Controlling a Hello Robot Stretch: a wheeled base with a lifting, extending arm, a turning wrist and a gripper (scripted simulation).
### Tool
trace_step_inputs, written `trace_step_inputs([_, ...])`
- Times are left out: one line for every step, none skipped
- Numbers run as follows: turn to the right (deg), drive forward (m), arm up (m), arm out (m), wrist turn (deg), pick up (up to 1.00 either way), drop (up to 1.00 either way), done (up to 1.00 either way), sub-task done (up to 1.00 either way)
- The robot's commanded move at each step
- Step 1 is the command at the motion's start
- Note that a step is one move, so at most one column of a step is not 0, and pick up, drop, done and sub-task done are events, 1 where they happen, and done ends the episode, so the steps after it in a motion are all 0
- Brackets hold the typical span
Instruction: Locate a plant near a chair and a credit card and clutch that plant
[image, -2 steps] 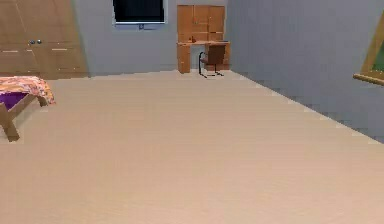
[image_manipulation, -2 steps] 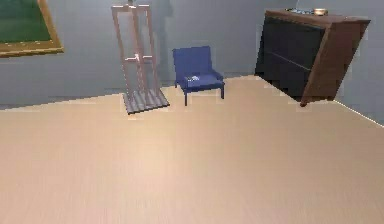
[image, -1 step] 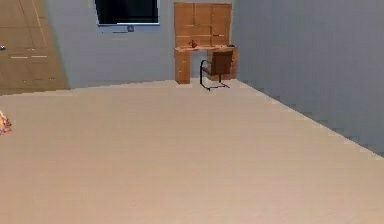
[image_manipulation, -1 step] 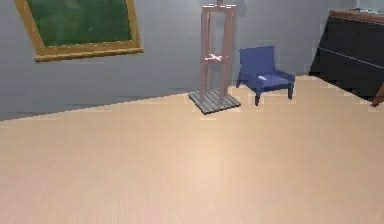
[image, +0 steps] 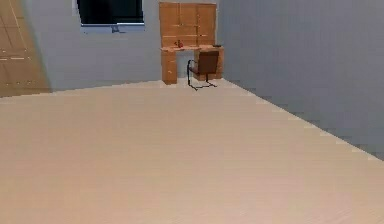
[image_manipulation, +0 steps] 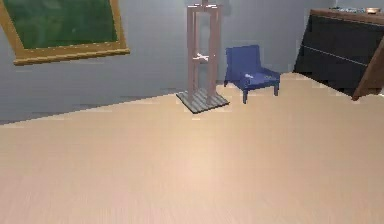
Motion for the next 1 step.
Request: trace_step_inputs([0.0, 1.0, 0.0, 0.0, 0.0, 0.0, 0.0, 0.0, 0.0])
